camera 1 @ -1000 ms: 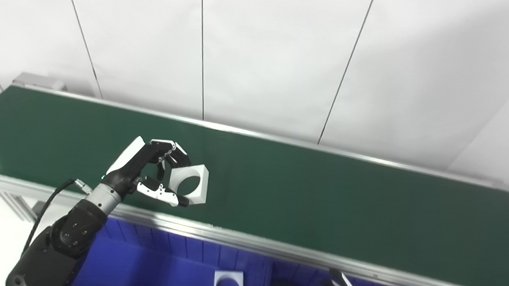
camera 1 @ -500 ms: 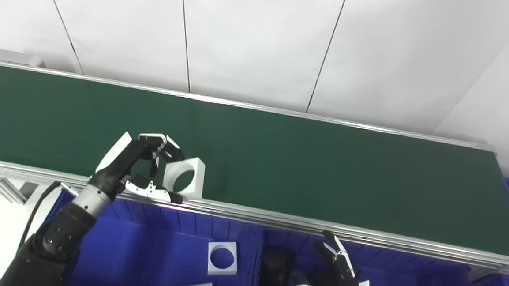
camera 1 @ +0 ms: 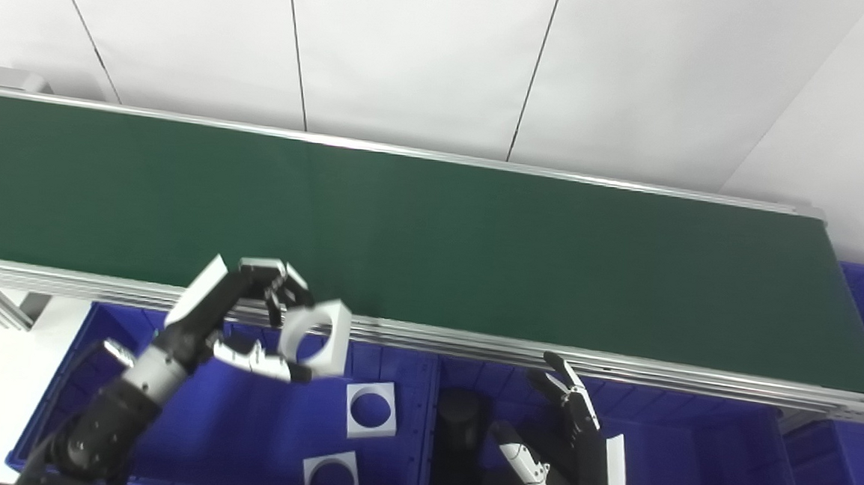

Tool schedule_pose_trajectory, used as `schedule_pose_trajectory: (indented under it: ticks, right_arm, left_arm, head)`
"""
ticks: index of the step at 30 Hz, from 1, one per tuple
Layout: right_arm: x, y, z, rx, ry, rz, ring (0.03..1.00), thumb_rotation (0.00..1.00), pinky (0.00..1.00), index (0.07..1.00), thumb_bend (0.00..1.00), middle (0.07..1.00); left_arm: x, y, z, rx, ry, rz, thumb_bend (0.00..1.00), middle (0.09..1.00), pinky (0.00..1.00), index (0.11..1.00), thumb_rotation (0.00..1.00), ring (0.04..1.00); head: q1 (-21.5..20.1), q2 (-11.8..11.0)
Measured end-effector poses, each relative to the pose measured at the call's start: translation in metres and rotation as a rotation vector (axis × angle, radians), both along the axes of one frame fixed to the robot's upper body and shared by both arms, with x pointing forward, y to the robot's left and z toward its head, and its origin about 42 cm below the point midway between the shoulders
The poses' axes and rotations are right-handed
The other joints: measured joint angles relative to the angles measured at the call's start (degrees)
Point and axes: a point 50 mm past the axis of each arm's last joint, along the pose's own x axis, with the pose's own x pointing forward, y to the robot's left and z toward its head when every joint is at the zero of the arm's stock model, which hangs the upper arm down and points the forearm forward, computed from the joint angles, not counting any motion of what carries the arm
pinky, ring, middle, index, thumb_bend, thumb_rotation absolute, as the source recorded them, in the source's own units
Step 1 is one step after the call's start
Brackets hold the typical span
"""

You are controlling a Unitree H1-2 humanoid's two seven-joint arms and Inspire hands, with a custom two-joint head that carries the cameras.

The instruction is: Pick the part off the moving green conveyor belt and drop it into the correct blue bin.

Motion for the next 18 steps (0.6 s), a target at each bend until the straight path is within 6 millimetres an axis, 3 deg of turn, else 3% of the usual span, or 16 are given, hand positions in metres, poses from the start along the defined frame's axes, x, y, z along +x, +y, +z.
schedule_pose_trajectory:
  ticks: [6, 13, 18]
  right_arm:
    - [0.002, 0.001, 0.001, -0.005, -0.003, -0.006, 0.785, 0.54, 0.82, 0.860, 0.66, 0.758]
    - [0.003, 0.005, 0.002, 0.006, -0.003, -0.003, 0.797, 0.55, 0.83, 0.871, 0.65, 0.770]
    - [0.003, 0.003, 0.002, -0.009, -0.002, -0.004, 0.780, 0.51, 0.80, 0.858, 0.64, 0.759]
  left_arm:
    - [-0.008, -0.009, -0.015, 0.040, 0.026, -0.029, 0.50, 0.511, 0.34, 0.471, 0.00, 0.438]
    - [-0.015, -0.016, -0.029, 0.125, 0.031, -0.050, 0.50, 0.501, 0.33, 0.493, 0.00, 0.418]
    - [-0.019, -0.022, -0.037, 0.161, 0.042, -0.066, 0.50, 0.495, 0.37, 0.508, 0.00, 0.419]
  head:
    - [-3.1, 0.3]
    - [-3.1, 0.4]
    - [-3.0, 0.3]
